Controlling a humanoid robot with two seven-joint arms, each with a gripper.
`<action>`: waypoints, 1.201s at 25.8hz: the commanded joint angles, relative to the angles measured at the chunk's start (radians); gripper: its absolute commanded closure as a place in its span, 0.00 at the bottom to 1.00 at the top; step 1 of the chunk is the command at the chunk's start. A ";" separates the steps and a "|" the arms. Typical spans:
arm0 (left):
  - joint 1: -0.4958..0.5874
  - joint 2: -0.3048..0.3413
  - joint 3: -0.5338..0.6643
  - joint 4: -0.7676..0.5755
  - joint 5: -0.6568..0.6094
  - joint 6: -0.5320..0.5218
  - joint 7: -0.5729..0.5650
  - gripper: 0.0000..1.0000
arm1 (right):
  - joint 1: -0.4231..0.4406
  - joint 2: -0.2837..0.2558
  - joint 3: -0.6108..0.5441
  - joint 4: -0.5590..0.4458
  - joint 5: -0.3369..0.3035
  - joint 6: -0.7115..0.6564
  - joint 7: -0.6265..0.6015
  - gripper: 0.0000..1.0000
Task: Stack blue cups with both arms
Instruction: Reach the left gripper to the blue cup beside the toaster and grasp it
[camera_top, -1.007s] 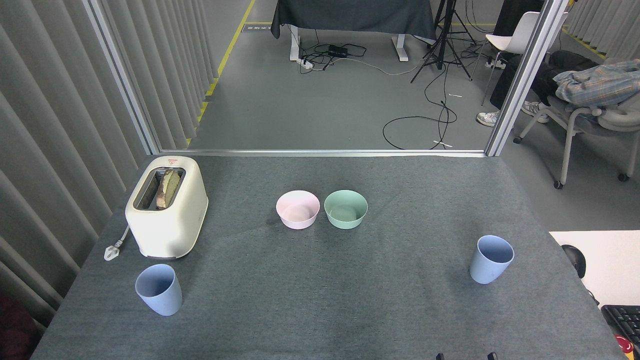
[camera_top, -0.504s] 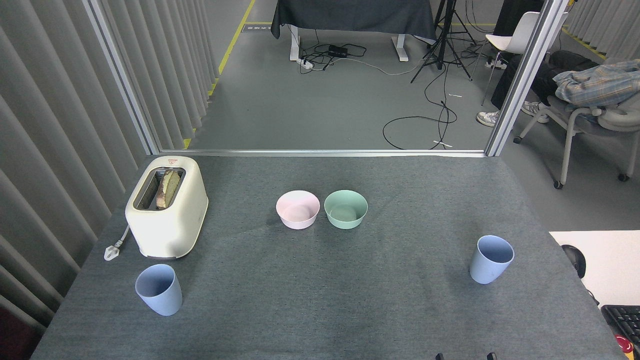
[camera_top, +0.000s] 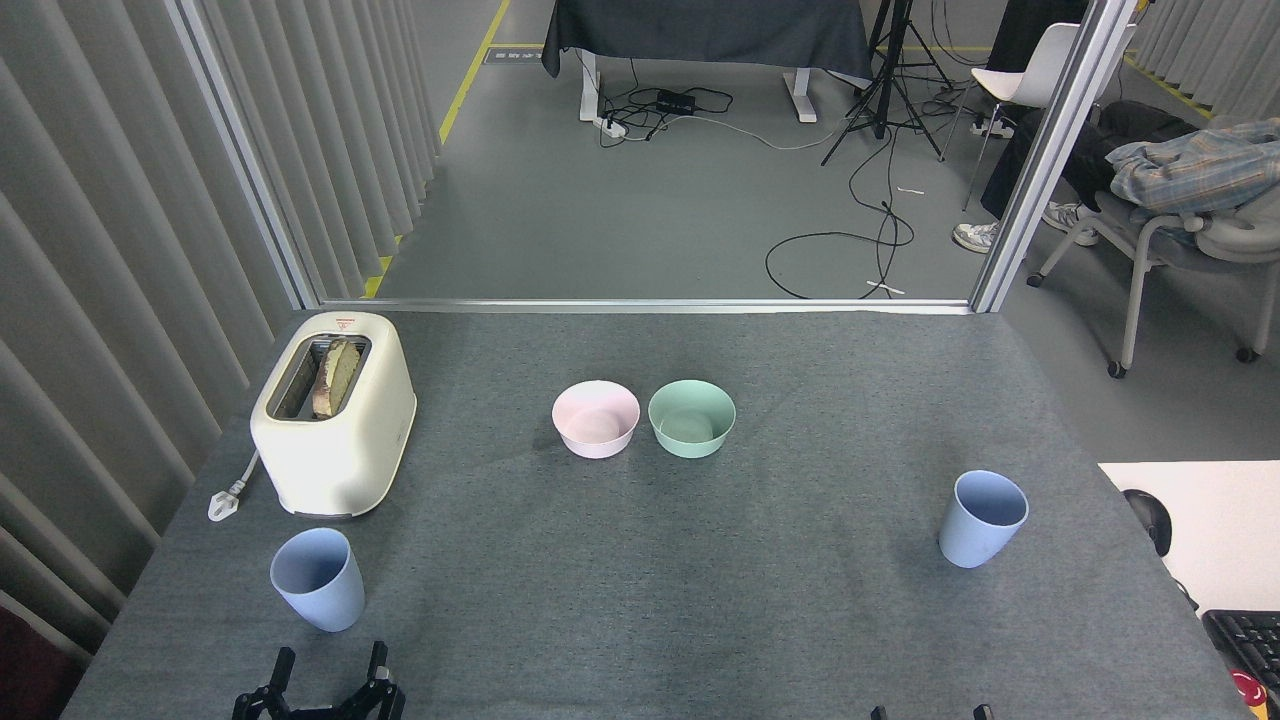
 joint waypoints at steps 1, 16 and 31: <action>-0.058 0.002 0.000 0.055 0.002 0.003 0.001 0.00 | 0.000 0.000 0.004 0.000 0.001 0.002 0.001 0.00; -0.247 0.036 0.003 0.281 0.016 0.035 0.002 0.00 | -0.008 0.002 0.001 0.017 0.001 0.002 0.001 0.00; -0.325 0.037 -0.009 0.362 0.002 0.034 0.014 0.59 | -0.020 0.009 -0.001 0.034 0.001 0.002 0.001 0.00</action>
